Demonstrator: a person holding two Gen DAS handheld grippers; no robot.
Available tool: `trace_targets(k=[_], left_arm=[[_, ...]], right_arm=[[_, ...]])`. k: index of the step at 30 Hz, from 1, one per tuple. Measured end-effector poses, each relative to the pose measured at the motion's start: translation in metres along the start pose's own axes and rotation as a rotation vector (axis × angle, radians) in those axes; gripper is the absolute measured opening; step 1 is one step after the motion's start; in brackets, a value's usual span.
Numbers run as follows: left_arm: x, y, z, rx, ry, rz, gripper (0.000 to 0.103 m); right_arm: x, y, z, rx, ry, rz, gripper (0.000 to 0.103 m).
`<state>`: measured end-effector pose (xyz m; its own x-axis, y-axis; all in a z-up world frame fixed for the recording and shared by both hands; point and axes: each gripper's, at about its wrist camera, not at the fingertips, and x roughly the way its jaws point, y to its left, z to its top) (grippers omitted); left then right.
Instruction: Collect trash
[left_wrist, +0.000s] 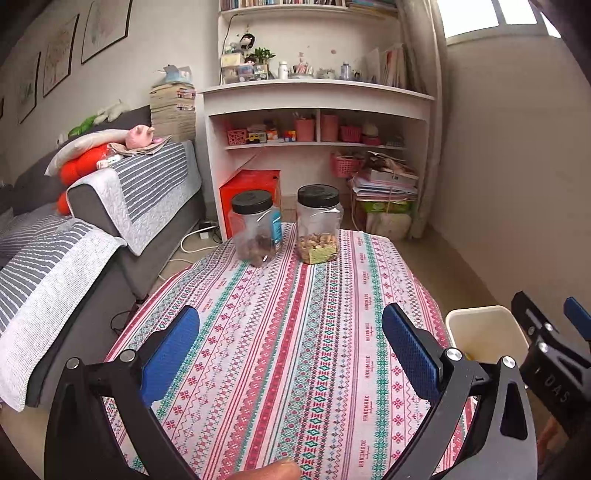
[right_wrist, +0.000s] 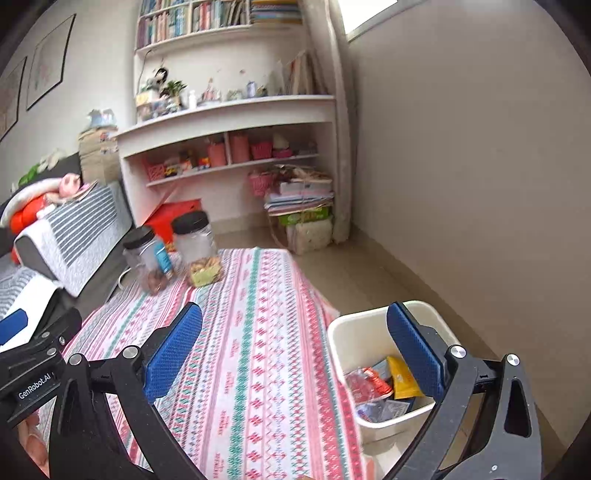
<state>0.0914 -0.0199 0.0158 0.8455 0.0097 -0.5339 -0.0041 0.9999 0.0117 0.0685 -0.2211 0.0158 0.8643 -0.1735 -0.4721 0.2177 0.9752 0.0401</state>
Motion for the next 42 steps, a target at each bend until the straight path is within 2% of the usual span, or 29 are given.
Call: trace_targets(k=[5, 12, 20, 42], left_arm=[[0.002, 0.014, -0.001, -0.035, 0.025, 0.002, 0.096], [0.008, 0.021, -0.001, -0.066, 0.051, -0.005, 0.096], [0.009, 0.013, -0.002, -0.058, 0.062, -0.027, 0.096], [0.013, -0.033, -0.005, 0.005, 0.061, -0.105, 0.096]], right_arm=[[0.006, 0.014, -0.003, -0.020, 0.007, 0.019, 0.096], [0.014, 0.015, -0.002, -0.018, 0.022, 0.020, 0.096], [0.020, 0.004, -0.002, 0.003, 0.043, 0.021, 0.096], [0.020, -0.036, -0.004, 0.048, 0.018, -0.028, 0.096]])
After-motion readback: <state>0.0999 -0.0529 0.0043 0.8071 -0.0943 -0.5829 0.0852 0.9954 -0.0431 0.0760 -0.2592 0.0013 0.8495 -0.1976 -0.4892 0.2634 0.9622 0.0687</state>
